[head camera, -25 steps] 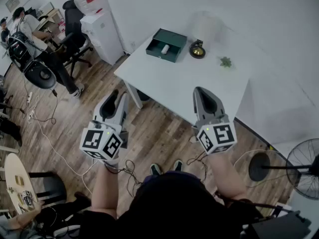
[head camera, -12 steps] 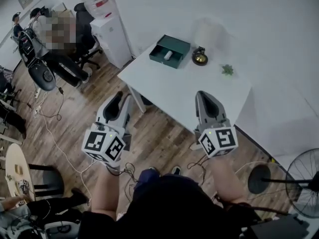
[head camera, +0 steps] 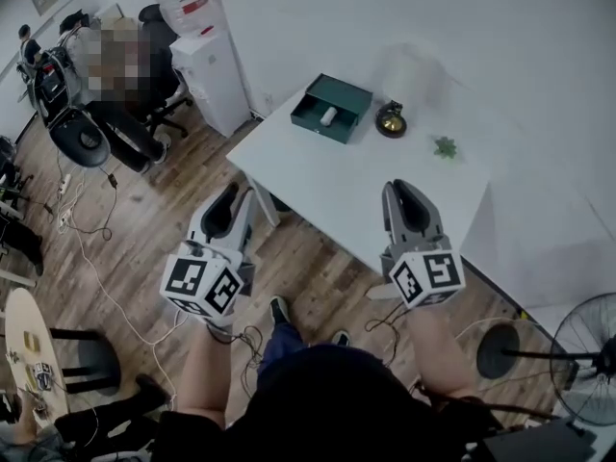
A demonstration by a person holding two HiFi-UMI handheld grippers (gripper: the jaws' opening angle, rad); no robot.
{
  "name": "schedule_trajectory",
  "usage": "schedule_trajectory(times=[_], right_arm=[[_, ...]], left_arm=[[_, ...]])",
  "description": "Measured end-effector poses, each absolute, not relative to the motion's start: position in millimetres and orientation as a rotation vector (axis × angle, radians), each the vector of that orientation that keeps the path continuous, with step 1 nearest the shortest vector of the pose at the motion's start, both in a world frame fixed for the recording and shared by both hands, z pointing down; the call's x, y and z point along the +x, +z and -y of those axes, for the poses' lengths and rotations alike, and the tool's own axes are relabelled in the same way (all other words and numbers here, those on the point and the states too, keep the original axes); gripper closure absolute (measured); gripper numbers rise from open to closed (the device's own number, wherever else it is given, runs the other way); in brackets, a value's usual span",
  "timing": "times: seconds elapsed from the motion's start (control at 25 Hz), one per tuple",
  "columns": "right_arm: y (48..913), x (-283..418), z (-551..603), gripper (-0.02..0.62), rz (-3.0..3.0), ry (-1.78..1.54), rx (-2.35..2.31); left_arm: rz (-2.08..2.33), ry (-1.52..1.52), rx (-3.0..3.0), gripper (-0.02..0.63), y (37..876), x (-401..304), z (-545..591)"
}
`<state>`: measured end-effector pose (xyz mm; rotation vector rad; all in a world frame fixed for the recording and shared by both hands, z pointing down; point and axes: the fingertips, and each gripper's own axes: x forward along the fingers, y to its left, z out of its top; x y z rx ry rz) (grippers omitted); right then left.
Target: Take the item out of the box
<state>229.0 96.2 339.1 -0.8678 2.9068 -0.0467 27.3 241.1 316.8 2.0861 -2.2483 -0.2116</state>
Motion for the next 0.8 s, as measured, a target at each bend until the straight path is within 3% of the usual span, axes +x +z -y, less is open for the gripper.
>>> schedule_trajectory(times=[0.48, 0.8], right_arm=[[335, 81, -60, 0.555, -2.876, -0.026, -1.117], [339, 38, -36, 0.558, -2.872, -0.026, -1.257]], left_arm=[[2.026, -0.296, 2.185, 0.489, 338, -148, -178], [1.913, -0.344, 2.233, 0.489, 349, -204, -129]])
